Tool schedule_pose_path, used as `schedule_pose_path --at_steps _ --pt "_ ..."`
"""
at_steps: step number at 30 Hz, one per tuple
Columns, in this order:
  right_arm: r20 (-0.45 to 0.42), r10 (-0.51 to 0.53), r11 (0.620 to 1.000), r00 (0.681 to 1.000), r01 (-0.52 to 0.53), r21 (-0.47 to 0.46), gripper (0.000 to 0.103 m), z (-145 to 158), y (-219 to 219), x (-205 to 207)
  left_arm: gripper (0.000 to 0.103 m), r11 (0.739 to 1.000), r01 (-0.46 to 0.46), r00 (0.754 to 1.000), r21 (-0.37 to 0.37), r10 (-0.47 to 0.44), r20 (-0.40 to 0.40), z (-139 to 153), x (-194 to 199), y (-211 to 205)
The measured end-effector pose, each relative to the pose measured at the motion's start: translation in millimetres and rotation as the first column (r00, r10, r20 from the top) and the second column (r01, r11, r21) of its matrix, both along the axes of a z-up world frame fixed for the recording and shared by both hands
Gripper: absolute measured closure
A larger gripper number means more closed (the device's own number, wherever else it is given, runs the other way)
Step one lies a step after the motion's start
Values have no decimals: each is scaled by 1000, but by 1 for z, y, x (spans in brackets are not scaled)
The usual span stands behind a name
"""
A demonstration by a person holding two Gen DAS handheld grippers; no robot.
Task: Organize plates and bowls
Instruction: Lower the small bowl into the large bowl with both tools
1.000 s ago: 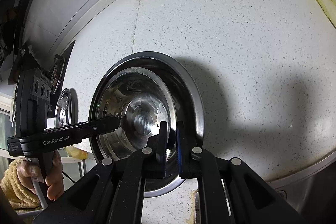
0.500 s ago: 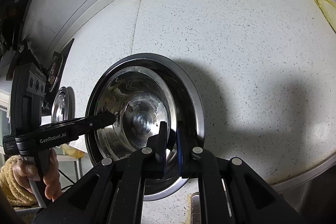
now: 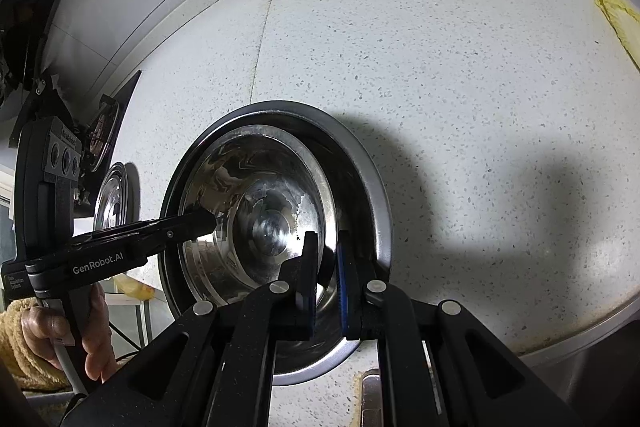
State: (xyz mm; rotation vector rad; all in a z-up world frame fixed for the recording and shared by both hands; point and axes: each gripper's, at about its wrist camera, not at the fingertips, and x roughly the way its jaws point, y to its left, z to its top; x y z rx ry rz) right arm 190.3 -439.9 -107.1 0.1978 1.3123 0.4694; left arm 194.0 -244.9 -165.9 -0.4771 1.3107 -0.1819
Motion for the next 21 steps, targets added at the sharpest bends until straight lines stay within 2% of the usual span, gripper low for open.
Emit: schedule_pose_path --at_steps 21 --pt "2 1 1000 1000 -1 -2 95 0 2 -1 94 1000 0 999 25 0 35 4 -4 -4"
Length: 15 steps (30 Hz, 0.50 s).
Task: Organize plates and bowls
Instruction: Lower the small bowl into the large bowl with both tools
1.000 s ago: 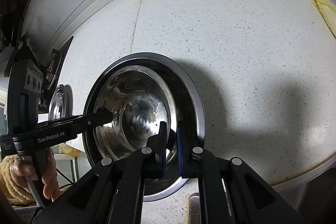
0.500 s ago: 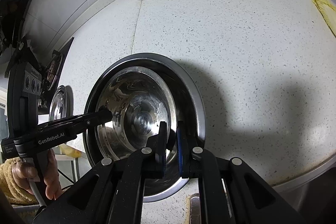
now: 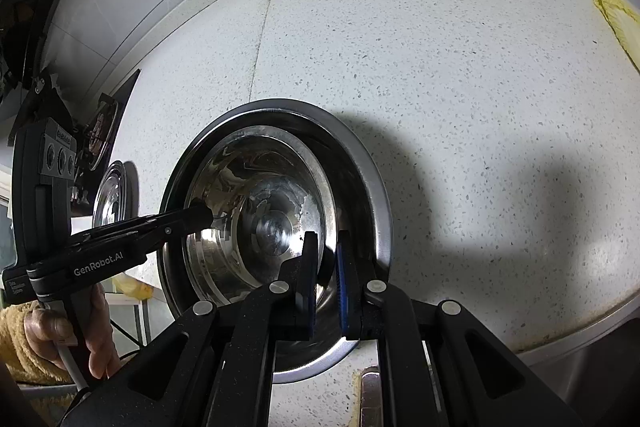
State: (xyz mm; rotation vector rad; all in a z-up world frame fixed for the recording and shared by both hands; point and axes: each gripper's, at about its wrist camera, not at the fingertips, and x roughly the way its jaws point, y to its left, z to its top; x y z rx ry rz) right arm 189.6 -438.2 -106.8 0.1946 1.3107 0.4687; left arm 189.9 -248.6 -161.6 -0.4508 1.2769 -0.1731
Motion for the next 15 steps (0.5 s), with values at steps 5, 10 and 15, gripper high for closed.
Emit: schedule_pose_path --at_steps 5,10,15 --pt "12 0 1000 1000 0 -11 95 2 -4 0 94 1000 1 1000 7 -1 4 0 -1 -2" --pt "11 -14 1000 1000 14 1 95 2 -10 -1 94 1000 3 1000 15 -3 9 1 -2 -4" --pt "17 -5 1000 1000 5 -7 95 4 -8 -1 94 1000 1 1000 23 -1 9 1 -3 -8"
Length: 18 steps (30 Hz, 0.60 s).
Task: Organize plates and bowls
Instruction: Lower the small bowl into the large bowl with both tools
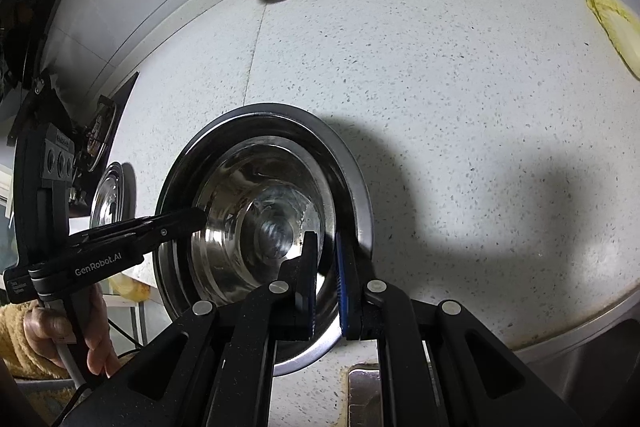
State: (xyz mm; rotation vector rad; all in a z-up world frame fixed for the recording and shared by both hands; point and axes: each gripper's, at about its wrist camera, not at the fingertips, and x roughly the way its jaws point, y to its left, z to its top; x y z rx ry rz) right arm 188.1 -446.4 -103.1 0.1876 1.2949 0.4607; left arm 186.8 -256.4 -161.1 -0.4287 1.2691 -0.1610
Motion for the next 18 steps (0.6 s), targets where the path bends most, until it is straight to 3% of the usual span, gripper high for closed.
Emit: schedule_pose_path --at_steps 11,18 --pt "-1 -5 1000 1000 5 13 95 0 -1 -2 93 1000 5 1000 11 -5 3 0 -1 -4" --pt "-4 3 1000 1000 -2 17 95 0 -1 -1 81 1000 26 999 15 -26 23 5 -4 -8"
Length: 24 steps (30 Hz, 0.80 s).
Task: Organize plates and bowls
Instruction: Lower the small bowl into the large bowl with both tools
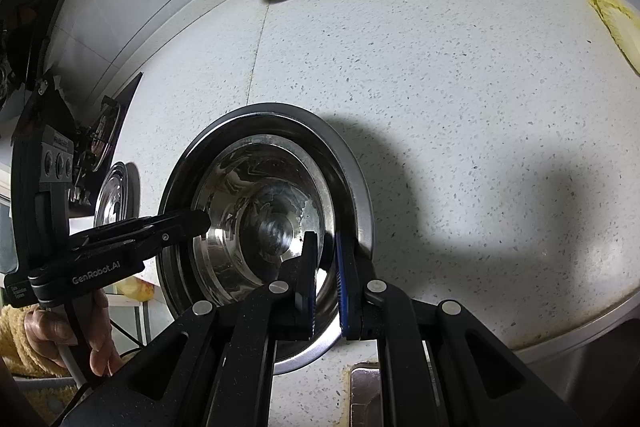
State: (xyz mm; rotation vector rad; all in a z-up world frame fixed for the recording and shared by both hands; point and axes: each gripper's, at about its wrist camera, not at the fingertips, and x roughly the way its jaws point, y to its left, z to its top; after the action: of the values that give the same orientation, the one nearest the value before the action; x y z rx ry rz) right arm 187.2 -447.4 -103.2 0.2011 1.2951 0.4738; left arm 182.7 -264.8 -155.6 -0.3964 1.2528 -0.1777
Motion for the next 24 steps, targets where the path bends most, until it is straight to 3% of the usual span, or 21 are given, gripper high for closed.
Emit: schedule_pose_path --at_steps 21,24 --pt "-2 5 1000 1000 -5 10 95 0 -1 1 79 1000 17 1000 -3 -17 10 6 -2 4" --pt "-2 2 1000 1000 -2 17 95 0 -2 2 76 1000 19 1000 -13 -19 14 8 -3 5"
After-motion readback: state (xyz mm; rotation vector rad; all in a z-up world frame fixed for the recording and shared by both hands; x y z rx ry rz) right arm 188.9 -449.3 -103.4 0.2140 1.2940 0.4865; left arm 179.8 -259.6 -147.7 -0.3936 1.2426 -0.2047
